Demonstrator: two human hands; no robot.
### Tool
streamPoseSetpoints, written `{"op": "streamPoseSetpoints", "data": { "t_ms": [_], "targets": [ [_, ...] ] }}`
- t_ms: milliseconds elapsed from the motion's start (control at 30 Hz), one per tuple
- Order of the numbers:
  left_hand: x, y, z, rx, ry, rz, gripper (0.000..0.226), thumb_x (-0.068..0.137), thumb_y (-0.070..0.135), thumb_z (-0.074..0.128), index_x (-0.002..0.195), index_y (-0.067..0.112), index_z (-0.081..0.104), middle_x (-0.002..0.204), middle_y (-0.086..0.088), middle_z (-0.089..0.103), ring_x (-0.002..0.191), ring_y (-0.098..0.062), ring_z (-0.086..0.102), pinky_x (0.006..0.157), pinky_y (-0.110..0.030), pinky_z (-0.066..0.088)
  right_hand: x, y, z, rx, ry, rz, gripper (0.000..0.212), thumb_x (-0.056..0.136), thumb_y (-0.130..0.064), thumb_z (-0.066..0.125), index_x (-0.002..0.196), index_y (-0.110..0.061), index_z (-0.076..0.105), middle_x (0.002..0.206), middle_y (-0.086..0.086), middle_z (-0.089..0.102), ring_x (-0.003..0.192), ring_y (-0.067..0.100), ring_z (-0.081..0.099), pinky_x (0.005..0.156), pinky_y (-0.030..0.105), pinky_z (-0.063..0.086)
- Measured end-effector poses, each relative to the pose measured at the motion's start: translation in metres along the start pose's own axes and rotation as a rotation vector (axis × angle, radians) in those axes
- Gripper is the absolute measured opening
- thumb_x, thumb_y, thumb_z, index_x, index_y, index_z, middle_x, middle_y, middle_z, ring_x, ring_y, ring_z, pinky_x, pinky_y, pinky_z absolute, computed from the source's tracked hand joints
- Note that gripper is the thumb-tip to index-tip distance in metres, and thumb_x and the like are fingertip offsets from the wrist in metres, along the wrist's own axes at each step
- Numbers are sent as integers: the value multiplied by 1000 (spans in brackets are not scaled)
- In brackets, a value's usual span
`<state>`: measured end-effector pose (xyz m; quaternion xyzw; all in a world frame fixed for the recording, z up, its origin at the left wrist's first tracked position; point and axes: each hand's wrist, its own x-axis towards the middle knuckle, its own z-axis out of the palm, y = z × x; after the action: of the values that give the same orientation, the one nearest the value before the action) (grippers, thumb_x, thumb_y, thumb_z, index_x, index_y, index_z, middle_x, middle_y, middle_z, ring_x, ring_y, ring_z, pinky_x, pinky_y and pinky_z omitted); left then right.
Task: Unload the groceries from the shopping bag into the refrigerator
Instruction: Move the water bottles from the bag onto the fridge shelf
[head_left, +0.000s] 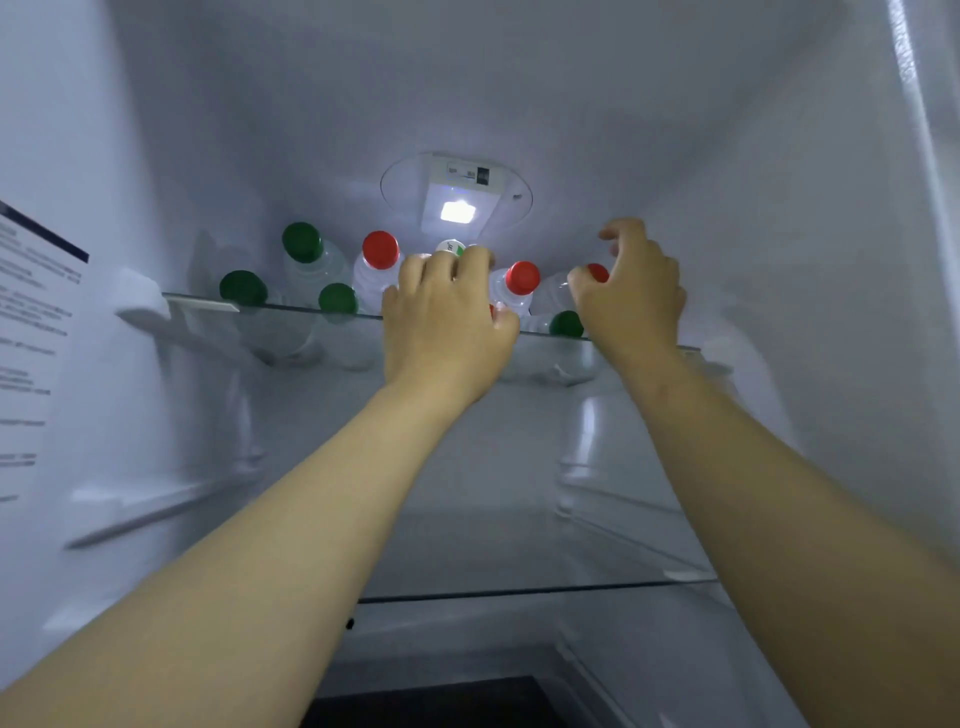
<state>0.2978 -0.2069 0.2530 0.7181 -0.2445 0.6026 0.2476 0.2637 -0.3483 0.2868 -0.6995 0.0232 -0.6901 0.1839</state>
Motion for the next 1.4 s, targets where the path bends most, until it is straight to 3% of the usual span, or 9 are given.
{"op": "streamPoseSetpoints", "data": {
  "t_ms": [133, 367, 633, 733, 833, 1000, 1100, 1300, 1400],
  "targets": [
    [-35, 6, -11, -159, 188, 108, 47, 77, 34, 37, 110, 11, 60, 103, -7, 64, 103, -32, 52, 84, -39, 40, -47, -7, -15, 148, 95, -11, 38, 82, -18, 59, 119, -17, 52, 103, -4, 49, 104, 21, 49, 88, 35, 40],
    [-109, 2, -29, -175, 124, 204, 38, 79, 30, 43, 105, 10, 63, 98, -6, 65, 93, -28, 57, 79, -34, 43, -148, 7, -51, 92, -111, -23, 40, 84, -25, 61, 123, -20, 51, 113, -9, 45, 106, 6, 37, 89, 20, 26],
    [-196, 4, -21, -248, -149, 113, 37, 81, 33, 43, 104, 12, 63, 96, -4, 64, 88, -24, 57, 75, -33, 45, -253, 35, -72, -5, -279, 45, 48, 74, -46, 46, 116, -23, 55, 111, -10, 51, 102, 4, 41, 86, 20, 29],
    [-227, 5, -20, -295, -225, 74, 37, 81, 34, 43, 103, 13, 64, 97, -3, 63, 89, -23, 57, 73, -34, 47, -282, 39, -83, 54, -356, 133, 40, 73, -46, 49, 112, -34, 49, 109, -16, 46, 100, -2, 36, 84, 15, 27],
    [-258, 9, -20, -351, -288, 38, 36, 80, 34, 44, 102, 14, 64, 96, -2, 63, 88, -23, 57, 73, -32, 46, -311, 41, -96, 42, -396, 214, 43, 68, -53, 41, 108, -37, 45, 104, -17, 45, 99, 3, 39, 83, 17, 30],
    [-314, 23, -18, -416, -422, 50, 36, 79, 32, 44, 100, 13, 67, 94, -3, 66, 85, -24, 61, 70, -32, 49, -356, 41, -124, -47, -471, 318, 41, 69, -53, 42, 109, -41, 41, 105, -33, 38, 102, -5, 34, 89, 21, 30],
    [-342, 34, -20, -473, -514, 52, 36, 80, 34, 43, 97, 14, 67, 92, -3, 67, 81, -24, 63, 68, -31, 49, -382, 40, -145, -102, -527, 419, 37, 73, -44, 49, 108, -42, 39, 107, -27, 40, 106, -3, 34, 95, 20, 28],
    [-408, 57, -41, -582, -743, 106, 36, 79, 34, 43, 98, 16, 66, 91, -1, 65, 79, -23, 63, 66, -28, 47, -440, 31, -198, -159, -586, 598, 30, 76, -42, 51, 101, -51, 37, 108, -37, 36, 105, -18, 33, 87, 0, 25],
    [-435, 75, -54, -639, -837, 170, 36, 78, 33, 44, 98, 15, 67, 91, -3, 65, 80, -25, 62, 67, -31, 49, -465, 29, -236, -240, -601, 690, 28, 75, -40, 49, 97, -52, 37, 106, -36, 37, 102, -16, 35, 88, 1, 23]
  ]
}}
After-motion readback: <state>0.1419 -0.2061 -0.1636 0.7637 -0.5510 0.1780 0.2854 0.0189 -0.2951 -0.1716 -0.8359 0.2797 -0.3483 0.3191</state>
